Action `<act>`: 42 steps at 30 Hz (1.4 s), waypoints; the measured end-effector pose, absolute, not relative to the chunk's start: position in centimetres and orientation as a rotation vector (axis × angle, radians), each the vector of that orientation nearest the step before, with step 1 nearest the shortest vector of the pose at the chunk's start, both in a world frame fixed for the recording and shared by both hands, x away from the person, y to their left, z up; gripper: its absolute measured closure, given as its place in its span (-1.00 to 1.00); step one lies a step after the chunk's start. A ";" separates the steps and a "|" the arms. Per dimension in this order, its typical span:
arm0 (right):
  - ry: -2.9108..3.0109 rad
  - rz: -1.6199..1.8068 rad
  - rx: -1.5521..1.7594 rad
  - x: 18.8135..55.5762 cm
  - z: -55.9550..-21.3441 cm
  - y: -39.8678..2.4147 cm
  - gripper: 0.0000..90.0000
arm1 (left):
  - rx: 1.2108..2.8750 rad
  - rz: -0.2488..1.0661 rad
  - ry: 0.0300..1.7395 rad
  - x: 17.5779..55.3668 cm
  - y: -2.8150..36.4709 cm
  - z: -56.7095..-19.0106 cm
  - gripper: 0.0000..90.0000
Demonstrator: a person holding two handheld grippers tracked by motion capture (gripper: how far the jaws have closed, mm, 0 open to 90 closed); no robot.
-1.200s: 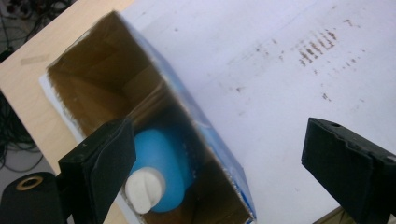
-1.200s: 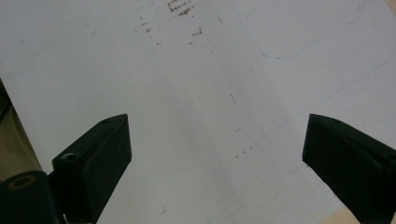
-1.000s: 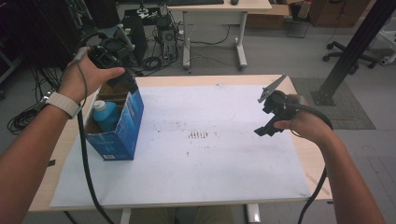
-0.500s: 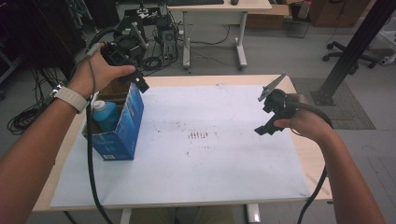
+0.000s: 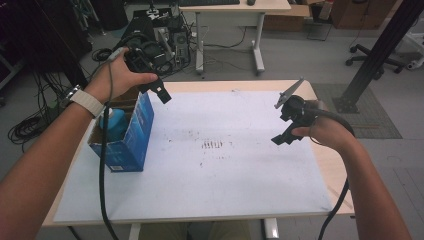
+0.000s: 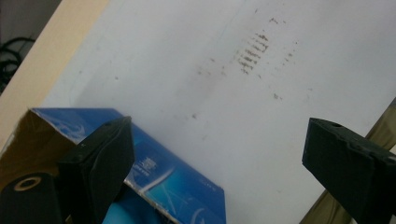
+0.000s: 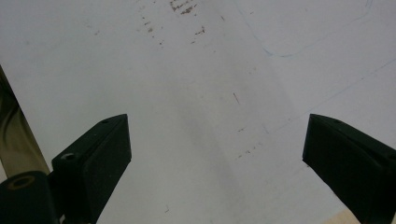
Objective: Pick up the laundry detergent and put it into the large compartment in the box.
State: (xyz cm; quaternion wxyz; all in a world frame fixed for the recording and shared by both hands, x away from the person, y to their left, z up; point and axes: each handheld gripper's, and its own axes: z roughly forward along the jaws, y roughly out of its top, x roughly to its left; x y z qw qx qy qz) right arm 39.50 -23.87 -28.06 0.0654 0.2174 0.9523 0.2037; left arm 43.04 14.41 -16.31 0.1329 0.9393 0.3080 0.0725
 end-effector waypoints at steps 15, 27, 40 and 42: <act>2.882 0.618 0.657 39.6 -28.4 -23.9 -0.82 | 2.775 0.169 0.728 43.2 12.6 -17.2 -0.78; 2.880 0.620 0.656 39.5 -28.6 -24.0 -0.82 | 2.794 0.173 0.644 42.8 11.1 -18.2 -0.78; 2.887 0.622 0.646 39.8 -28.7 -23.6 -0.82 | 2.803 0.181 0.612 43.1 10.4 -19.1 -0.78; 2.885 0.620 0.648 39.9 -28.7 -23.5 -0.82 | 2.809 0.184 0.612 43.1 10.3 -19.2 -0.78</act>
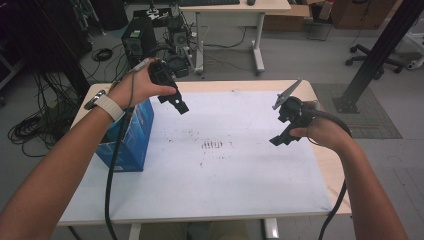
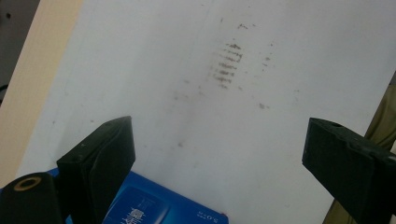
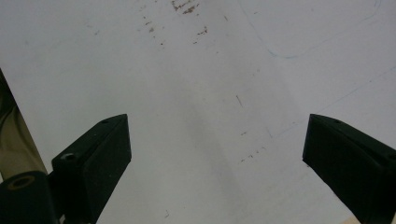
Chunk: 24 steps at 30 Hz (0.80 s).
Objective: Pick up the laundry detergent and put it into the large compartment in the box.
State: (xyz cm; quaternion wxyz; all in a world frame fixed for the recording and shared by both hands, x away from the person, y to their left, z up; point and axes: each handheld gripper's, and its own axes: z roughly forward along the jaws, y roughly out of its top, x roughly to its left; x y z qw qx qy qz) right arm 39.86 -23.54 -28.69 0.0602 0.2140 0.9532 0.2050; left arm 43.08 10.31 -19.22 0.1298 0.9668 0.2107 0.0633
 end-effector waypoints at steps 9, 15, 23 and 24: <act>2.884 0.620 0.644 39.9 -28.6 -23.5 -0.82 | 2.799 0.180 0.627 43.6 10.4 -19.4 -0.78; 2.884 0.621 0.642 39.9 -28.6 -23.4 -0.82 | 2.798 0.177 0.631 43.7 10.3 -19.4 -0.78; 2.882 0.618 0.643 39.8 -28.5 -23.5 -0.82 | 2.793 0.182 0.639 43.7 10.4 -19.4 -0.78; 2.881 0.618 0.643 39.8 -28.5 -23.5 -0.82 | 2.794 0.179 0.639 43.7 10.4 -19.4 -0.78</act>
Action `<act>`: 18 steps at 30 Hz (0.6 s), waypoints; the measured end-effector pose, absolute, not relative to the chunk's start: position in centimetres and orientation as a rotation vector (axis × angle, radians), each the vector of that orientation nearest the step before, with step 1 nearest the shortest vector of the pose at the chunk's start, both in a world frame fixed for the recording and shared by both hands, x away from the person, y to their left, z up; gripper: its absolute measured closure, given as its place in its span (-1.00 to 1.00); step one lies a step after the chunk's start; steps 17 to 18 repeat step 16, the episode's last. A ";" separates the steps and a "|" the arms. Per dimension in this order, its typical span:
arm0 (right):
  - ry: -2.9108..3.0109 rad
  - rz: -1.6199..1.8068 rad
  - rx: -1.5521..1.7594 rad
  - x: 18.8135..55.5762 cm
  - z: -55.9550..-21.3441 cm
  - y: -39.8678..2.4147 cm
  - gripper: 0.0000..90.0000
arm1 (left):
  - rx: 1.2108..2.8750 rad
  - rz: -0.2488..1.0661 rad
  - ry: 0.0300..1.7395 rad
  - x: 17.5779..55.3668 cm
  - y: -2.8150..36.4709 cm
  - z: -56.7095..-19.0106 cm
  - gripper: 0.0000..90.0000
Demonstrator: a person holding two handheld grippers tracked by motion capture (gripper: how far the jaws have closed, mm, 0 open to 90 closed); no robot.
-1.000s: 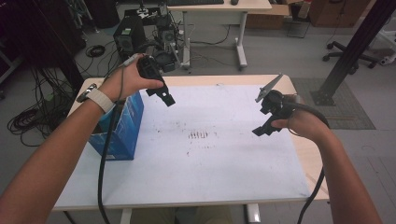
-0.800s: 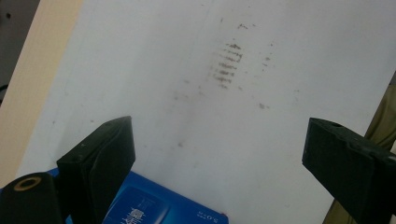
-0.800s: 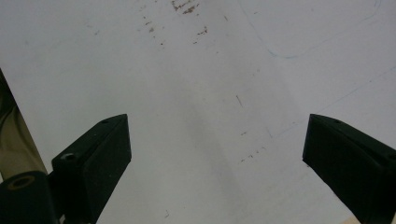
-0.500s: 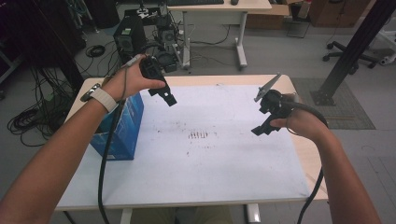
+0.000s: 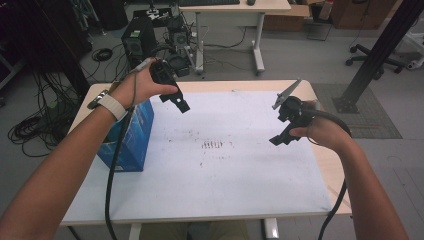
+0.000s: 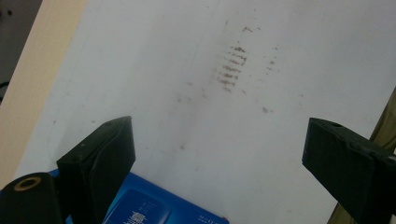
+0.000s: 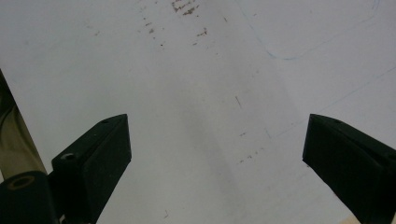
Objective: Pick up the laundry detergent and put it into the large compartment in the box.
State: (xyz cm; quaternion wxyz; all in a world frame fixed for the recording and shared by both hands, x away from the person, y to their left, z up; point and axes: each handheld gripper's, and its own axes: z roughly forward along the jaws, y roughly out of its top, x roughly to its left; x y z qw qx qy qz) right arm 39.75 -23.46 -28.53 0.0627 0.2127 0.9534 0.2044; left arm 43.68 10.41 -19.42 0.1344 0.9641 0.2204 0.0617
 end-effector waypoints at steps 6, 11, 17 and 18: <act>2.880 0.623 0.639 39.6 -28.6 -23.5 -0.82 | 2.792 0.182 0.644 43.7 10.4 -19.4 -0.78; 2.875 0.628 0.641 39.5 -28.5 -23.6 -0.82 | 2.792 0.185 0.645 43.6 10.4 -19.3 -0.78; 2.871 0.628 0.644 39.4 -28.4 -23.6 -0.82 | 2.788 0.182 0.644 43.6 10.5 -19.3 -0.78; 2.871 0.628 0.644 39.4 -28.4 -23.6 -0.82 | 2.788 0.182 0.644 43.6 10.5 -19.3 -0.78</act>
